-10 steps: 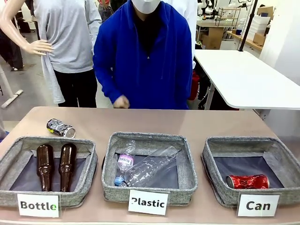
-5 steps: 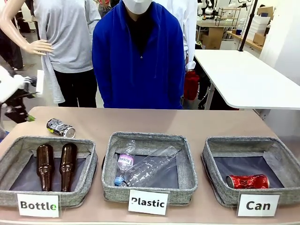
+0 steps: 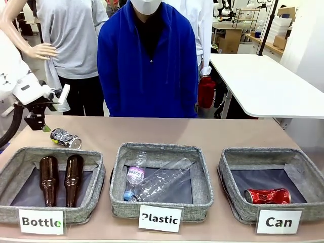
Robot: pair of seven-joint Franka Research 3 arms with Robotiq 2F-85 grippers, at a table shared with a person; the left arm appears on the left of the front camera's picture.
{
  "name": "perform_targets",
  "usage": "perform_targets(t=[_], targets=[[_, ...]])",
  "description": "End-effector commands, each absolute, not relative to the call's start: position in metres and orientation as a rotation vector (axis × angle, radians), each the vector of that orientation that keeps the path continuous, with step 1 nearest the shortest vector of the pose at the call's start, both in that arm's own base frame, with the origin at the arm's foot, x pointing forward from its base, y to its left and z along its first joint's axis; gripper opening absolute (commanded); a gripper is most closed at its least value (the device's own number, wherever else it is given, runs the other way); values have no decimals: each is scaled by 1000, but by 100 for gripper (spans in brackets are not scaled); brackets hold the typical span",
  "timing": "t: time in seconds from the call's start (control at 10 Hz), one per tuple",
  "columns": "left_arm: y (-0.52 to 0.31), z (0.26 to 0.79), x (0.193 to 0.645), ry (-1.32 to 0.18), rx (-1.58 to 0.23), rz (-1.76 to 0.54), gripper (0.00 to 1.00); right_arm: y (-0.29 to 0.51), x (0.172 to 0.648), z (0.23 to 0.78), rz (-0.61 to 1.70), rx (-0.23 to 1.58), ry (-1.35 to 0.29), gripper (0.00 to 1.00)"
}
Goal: Sort the can waste into the basket.
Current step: Pick up the can waste from the table and place it in the right Fabric basket.
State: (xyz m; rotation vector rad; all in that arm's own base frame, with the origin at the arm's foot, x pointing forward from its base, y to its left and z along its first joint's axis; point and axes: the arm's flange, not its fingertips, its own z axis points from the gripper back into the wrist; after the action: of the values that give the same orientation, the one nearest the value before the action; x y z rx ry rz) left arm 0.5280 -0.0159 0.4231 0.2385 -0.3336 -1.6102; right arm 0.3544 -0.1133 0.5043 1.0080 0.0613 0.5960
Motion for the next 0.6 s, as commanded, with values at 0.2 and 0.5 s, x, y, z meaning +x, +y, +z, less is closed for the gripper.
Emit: perform_targets(t=[0.2,0.5], targets=[[-21,389,572,-343,197,-1761,100,-114,354,507,616,1004,62,100],[-30,371,590,-270,135,-1731,100,-114,354,507,616,1004,62,100]])
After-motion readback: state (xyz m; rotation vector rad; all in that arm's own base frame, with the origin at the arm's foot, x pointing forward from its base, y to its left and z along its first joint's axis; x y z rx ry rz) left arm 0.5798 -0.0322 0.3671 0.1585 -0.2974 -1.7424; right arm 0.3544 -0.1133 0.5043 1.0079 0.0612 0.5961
